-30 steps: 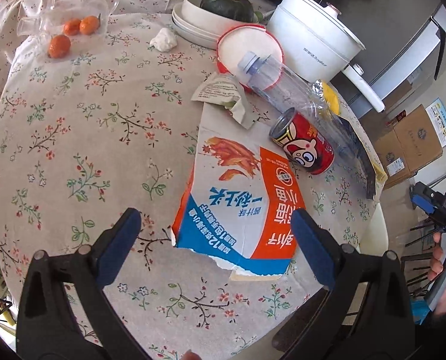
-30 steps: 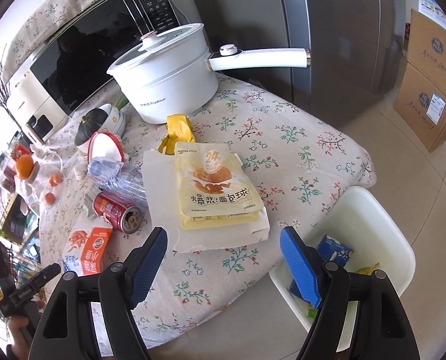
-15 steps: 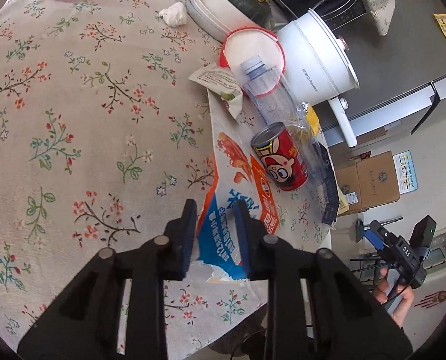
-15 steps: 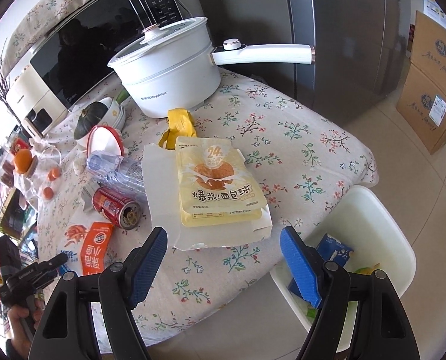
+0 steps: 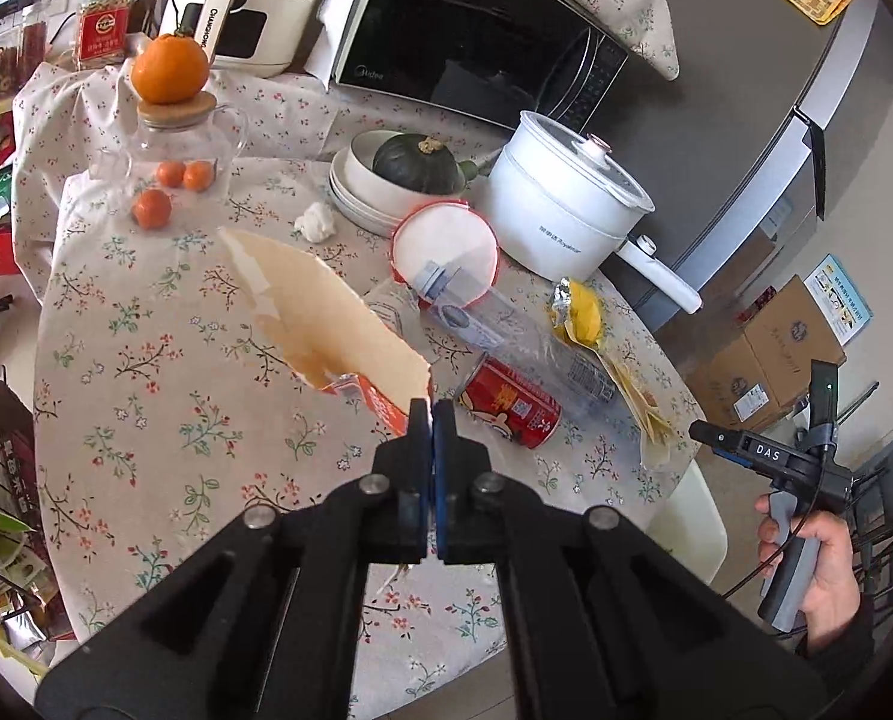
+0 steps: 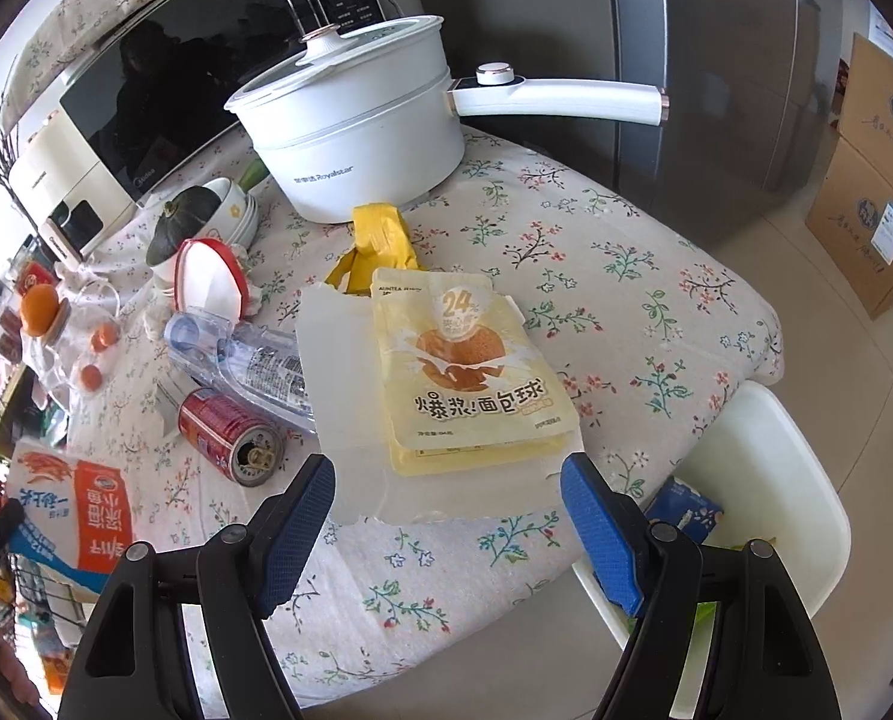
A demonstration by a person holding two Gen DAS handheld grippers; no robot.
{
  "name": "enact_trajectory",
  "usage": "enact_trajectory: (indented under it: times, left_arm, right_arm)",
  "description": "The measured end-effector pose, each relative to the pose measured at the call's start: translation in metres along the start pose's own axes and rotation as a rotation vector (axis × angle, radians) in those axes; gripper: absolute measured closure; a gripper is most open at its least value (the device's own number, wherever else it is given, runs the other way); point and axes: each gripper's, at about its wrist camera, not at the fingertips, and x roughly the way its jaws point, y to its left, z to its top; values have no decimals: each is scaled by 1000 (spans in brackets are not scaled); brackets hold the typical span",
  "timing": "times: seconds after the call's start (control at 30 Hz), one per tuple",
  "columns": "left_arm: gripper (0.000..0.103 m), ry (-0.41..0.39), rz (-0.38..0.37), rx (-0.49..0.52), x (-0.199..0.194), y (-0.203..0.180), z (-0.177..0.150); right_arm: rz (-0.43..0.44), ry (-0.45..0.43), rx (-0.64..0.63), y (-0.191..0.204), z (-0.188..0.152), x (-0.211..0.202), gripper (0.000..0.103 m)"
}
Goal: Collect trash
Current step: 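Grasp the yellow bread bag with the right gripper while the left holds the paper bag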
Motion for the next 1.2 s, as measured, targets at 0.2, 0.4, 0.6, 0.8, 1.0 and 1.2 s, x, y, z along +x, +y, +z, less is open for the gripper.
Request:
enact_trajectory:
  times: [0.2,0.4,0.6,0.8,1.0,1.2]
  left_arm:
    - [102,-15,44,60,6,-5,1]
    - [102,-13,77,85,10,-11,0]
    - [102,-35,79,97,4,-14,0]
    - [102,-62,61,81,-4,-14,2]
    - [102,-68,50,73,-6,-17,1]
    - [102,-75,28,76,-5,-24,3]
  right_arm:
    - [-58,38,-76,23,3,30,36]
    - [-137,57,-108,31,3,55,70]
    - [-138,22,-97,29,9,48,101]
    - [-85,-65,-93,26,16,9,101]
    - [-63,-104,-62,6,18,-14,102]
    - [-45,-133,-36,-8,20,-25,100]
